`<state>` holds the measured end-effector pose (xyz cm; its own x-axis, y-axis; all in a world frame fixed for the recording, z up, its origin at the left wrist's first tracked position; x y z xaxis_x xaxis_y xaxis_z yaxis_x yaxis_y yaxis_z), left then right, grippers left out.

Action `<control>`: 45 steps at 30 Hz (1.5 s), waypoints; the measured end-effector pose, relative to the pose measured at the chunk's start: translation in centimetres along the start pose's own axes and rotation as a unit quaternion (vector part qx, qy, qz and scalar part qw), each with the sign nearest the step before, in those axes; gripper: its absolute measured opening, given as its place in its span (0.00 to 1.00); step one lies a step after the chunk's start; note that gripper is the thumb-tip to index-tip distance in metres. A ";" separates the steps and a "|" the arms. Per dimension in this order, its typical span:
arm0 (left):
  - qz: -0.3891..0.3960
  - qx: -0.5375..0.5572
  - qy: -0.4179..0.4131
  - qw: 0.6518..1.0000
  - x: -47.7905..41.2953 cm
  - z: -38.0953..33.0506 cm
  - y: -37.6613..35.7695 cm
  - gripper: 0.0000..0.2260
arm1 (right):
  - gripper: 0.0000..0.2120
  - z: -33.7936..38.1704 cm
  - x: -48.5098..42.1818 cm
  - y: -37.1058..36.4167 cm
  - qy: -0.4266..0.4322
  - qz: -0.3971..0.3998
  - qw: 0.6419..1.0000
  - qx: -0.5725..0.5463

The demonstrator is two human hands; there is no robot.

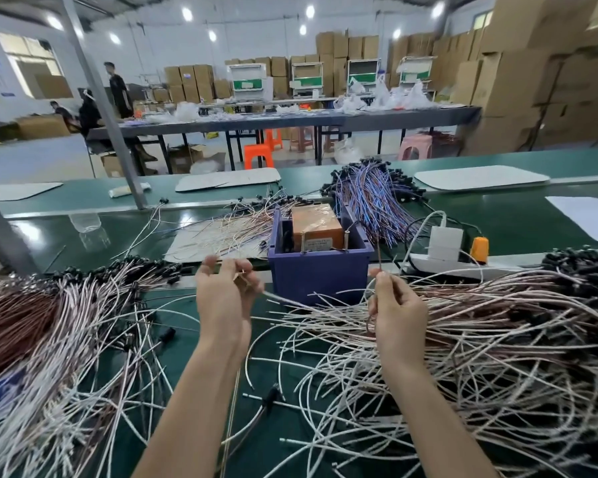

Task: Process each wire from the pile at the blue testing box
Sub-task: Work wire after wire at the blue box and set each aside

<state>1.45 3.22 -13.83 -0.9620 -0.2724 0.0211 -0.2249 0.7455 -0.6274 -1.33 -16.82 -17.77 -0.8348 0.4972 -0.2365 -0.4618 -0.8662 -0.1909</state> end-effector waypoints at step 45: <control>0.125 -0.483 -0.242 0.832 2.2 6.6 2.5 0.04 | 0.13 -1.5 -0.6 -1.6 0.026 0.063 0.996 0.054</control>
<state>-0.18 0.46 -20.46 -0.8749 -0.0735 -0.4786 -0.2708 0.8937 0.3577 0.38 -15.67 -18.70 -0.8722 0.3845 -0.3023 -0.3869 -0.9205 -0.0545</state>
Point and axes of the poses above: each hand's wrist, its own x-axis away from the middle knuckle, its own y-axis out of the back of the hand, z = x × y, the point moved 1 cm from there along -x, towards the middle knuckle, and after that the axes turned 4 degrees about y, right-handed, at the moved point
